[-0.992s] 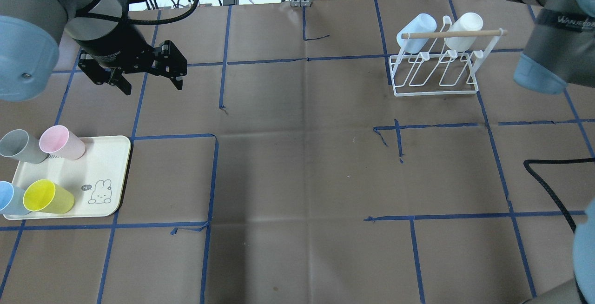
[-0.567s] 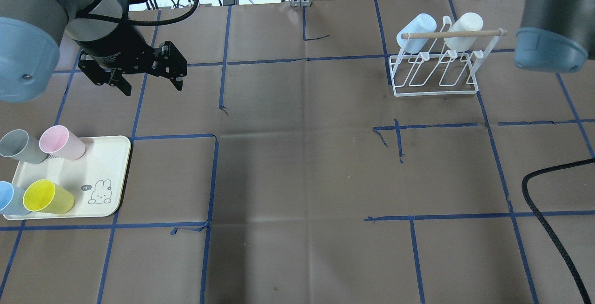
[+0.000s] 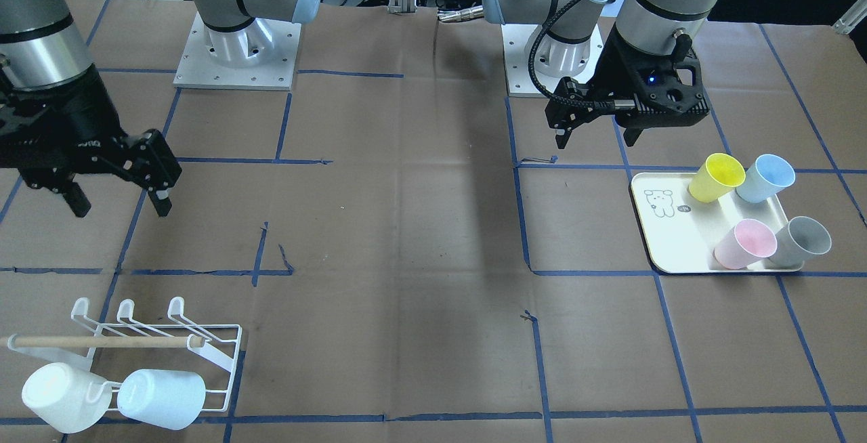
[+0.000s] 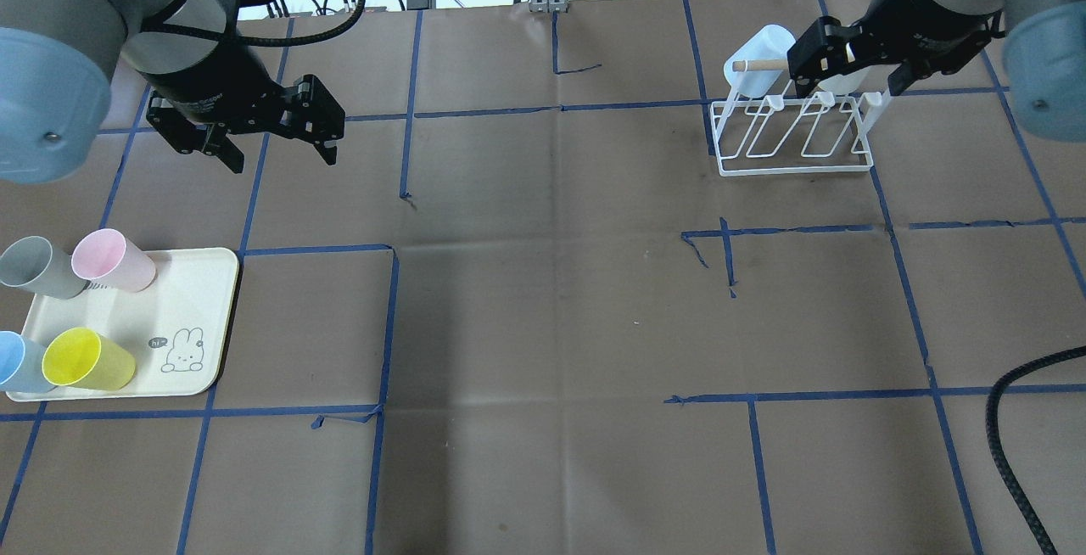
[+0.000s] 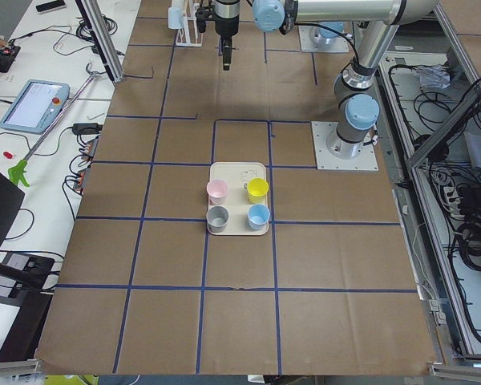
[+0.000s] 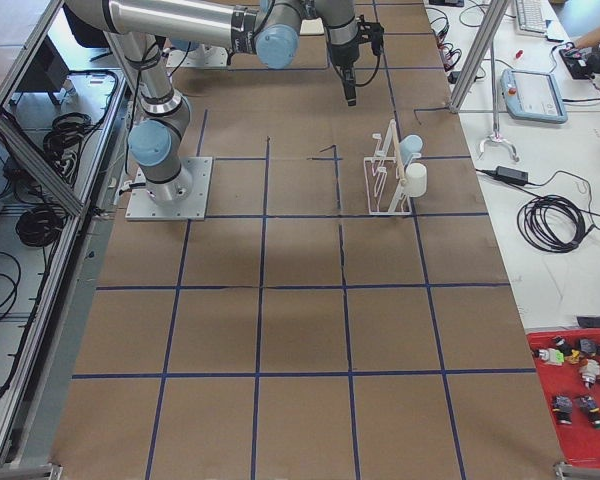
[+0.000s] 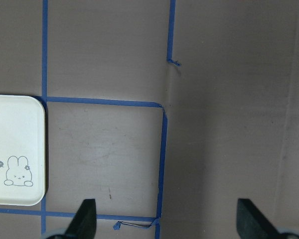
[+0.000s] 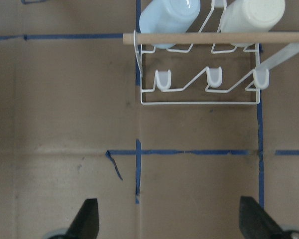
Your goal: Transfer IKEA cup to right arm and place on rack
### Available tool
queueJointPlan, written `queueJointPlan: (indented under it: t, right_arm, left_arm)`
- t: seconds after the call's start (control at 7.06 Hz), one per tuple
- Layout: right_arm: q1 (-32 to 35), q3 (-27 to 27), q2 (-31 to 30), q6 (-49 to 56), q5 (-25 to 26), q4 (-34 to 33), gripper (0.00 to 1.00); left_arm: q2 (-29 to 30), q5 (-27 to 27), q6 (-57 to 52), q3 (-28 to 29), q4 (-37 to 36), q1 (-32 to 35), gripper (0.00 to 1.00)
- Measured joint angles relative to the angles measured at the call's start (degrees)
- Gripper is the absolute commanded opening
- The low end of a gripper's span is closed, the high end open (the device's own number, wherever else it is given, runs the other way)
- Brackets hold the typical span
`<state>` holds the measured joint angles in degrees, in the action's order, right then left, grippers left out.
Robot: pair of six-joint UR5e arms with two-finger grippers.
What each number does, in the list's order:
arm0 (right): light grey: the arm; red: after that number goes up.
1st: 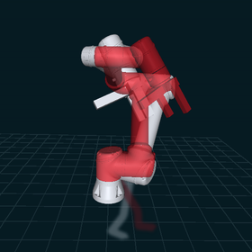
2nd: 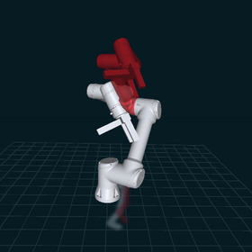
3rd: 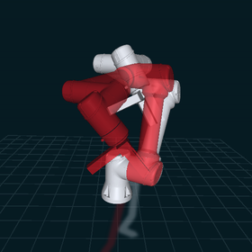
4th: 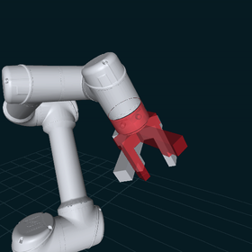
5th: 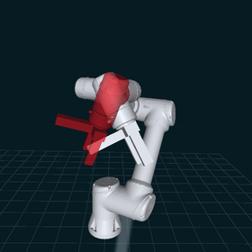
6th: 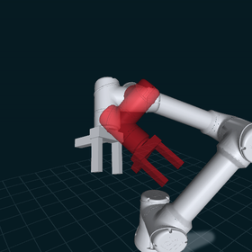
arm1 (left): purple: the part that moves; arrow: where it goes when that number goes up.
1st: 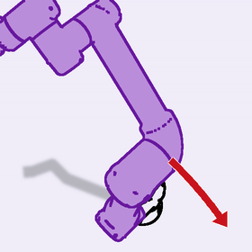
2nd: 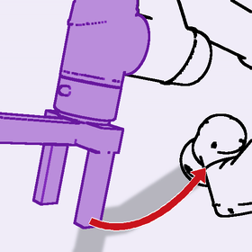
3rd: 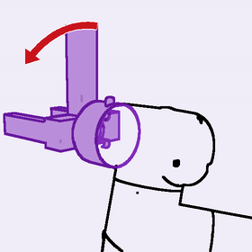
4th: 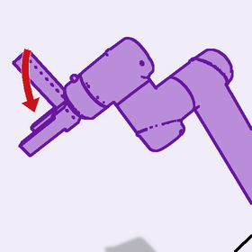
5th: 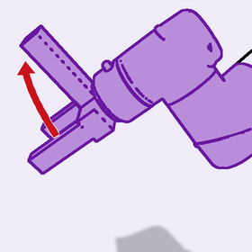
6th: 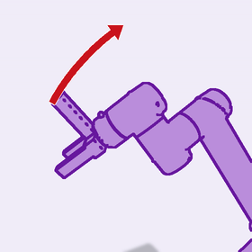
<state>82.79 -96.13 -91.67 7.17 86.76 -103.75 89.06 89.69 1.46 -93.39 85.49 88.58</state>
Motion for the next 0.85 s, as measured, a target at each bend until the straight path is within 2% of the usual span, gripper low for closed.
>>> queueJointPlan:
  t: [0.43, 0.85]
  right_arm:
    - [4.46, 3.26, 0.6, -4.39, 1.22, 8.96, 1.0]
    - [8.83, 4.44, 1.28, -5.95, 4.01, 9.65, 1.0]
  left_arm:
    - [0.14, -0.25, -0.12, 0.05, 0.6, 0.01, 1.0]
    - [0.15, 0.01, -0.13, 0.05, 0.78, 0.01, 1.0]
